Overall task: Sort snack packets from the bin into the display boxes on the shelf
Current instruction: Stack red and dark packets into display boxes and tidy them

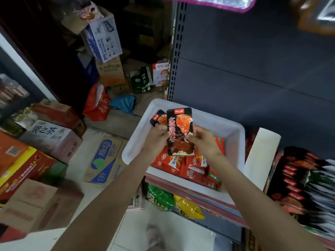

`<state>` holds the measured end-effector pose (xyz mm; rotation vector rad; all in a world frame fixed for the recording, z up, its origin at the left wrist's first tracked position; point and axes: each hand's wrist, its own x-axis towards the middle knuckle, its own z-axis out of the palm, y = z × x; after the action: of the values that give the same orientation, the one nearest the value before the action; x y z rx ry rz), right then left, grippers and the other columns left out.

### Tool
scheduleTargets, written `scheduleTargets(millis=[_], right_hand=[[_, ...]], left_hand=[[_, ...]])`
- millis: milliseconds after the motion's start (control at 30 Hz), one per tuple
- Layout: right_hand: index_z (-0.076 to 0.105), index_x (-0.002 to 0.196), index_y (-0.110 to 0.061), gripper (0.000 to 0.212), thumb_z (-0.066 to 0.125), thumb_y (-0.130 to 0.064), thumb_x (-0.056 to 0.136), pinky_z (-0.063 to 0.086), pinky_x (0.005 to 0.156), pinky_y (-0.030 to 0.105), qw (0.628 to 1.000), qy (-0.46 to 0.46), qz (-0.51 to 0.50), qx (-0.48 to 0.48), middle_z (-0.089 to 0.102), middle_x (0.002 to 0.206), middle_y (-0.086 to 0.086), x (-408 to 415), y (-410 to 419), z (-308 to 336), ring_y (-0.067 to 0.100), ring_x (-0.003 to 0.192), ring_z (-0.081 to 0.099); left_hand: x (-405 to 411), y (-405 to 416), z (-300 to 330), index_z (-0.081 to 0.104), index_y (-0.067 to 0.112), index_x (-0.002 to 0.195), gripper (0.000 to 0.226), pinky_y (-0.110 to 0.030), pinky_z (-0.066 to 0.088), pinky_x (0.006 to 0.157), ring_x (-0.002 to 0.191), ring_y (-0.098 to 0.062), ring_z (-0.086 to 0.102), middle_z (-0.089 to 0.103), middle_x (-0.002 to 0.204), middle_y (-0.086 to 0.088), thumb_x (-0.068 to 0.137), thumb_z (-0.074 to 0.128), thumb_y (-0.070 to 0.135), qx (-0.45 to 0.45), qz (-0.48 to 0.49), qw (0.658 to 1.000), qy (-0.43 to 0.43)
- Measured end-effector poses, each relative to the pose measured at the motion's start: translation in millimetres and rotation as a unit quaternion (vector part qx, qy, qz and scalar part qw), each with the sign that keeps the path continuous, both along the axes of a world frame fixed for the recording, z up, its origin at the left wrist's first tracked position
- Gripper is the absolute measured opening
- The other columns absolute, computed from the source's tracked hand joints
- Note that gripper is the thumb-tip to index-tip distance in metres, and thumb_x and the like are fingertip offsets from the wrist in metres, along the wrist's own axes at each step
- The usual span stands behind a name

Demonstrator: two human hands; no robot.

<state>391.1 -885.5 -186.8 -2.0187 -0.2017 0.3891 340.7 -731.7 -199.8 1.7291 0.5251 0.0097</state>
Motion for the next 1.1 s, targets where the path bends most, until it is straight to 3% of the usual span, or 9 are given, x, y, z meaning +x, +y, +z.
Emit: scheduleTargets(millis=[167,333,400,533,600,700,900,1033,1100], right_hand=[[0.062,0.074,-0.016,0.015,0.067,-0.007,0.084,0.052,0.070,0.033,0.997,-0.062,-0.045,0.031,0.063,0.068,-0.001,-15,-68,25,0.013,0.070,0.062],[0.053,0.062,-0.012,0.026,0.069,-0.010,0.083,0.038,0.055,0.016,0.973,-0.183,-0.139,-0.033,0.056,0.059,-0.009,-23,-159,49,0.001,0.054,0.050],[0.055,0.063,-0.013,0.025,0.069,-0.014,0.083,0.038,0.056,0.021,0.961,-0.213,-0.163,-0.066,0.056,0.058,-0.010,-29,-197,57,0.000,0.057,0.054],[0.055,0.065,-0.015,0.023,0.067,-0.009,0.084,0.038,0.055,0.026,0.946,-0.251,-0.178,-0.105,0.057,0.060,-0.002,-33,-261,62,0.019,0.060,0.055],[0.062,0.070,-0.023,0.021,0.068,-0.007,0.082,0.035,0.060,0.019,0.942,-0.256,-0.184,-0.117,0.059,0.068,-0.009,-28,-281,58,0.020,0.071,0.054],[0.073,0.084,-0.014,0.016,0.069,0.000,0.079,0.043,0.078,0.031,0.929,-0.267,-0.206,-0.154,0.067,0.091,0.003,-23,-301,50,0.026,0.092,0.055],[0.073,0.088,-0.010,0.014,0.066,-0.001,0.081,0.049,0.066,0.035,0.915,-0.265,-0.185,-0.242,0.059,0.100,0.007,-18,-315,36,0.025,0.097,0.054],[0.072,0.103,-0.015,0.021,0.071,-0.016,0.082,0.042,0.073,0.028,0.907,-0.303,-0.146,-0.255,0.058,0.099,0.006,-19,-316,38,0.023,0.097,0.051],[0.070,0.105,-0.015,0.023,0.071,-0.018,0.082,0.040,0.074,0.027,0.907,-0.320,-0.133,-0.241,0.061,0.096,0.005,-21,-317,42,0.022,0.093,0.053]], left_hand=[[-2,-52,34,0.062,0.005,0.088,0.011,-0.008,0.044,0.065,0.073,0.001,0.061,0.067,0.082,-0.004,0.089,0.063,0.017,0.081,-0.104,0.986,-0.101],[14,-142,57,0.065,0.007,0.085,0.004,-0.010,0.037,0.055,0.055,0.005,0.052,0.061,0.068,0.006,0.083,0.068,0.010,0.102,-0.149,0.970,-0.165],[21,-181,63,0.067,0.010,0.094,0.012,-0.007,0.042,0.062,0.059,0.009,0.056,0.064,0.075,0.008,0.083,0.068,0.005,0.085,-0.173,0.965,-0.177],[32,-243,64,0.067,0.008,0.090,0.010,-0.020,0.049,0.072,0.077,-0.016,0.067,0.069,0.082,-0.002,0.081,0.070,0.005,0.095,-0.207,0.955,-0.190],[37,-265,63,0.066,0.005,0.084,0.005,-0.019,0.048,0.072,0.074,-0.004,0.064,0.069,0.083,-0.003,0.081,0.069,0.003,0.097,-0.212,0.952,-0.201],[39,-286,62,0.068,0.009,0.081,0.014,-0.011,0.044,0.075,0.071,0.008,0.058,0.066,0.087,-0.001,0.080,0.067,-0.004,0.102,-0.212,0.947,-0.217],[40,-304,51,0.069,0.002,0.084,0.011,-0.008,0.046,0.077,0.077,-0.001,0.063,0.071,0.089,-0.008,0.083,0.063,-0.007,0.130,-0.224,0.946,-0.196],[43,-310,41,0.067,0.002,0.089,0.008,-0.029,0.052,0.083,0.087,-0.021,0.066,0.070,0.089,-0.008,0.087,0.060,0.000,0.180,-0.213,0.945,-0.172],[44,-312,40,0.067,0.003,0.091,0.009,-0.029,0.050,0.081,0.087,-0.022,0.066,0.070,0.088,-0.008,0.087,0.060,0.001,0.198,-0.215,0.943,-0.159]])
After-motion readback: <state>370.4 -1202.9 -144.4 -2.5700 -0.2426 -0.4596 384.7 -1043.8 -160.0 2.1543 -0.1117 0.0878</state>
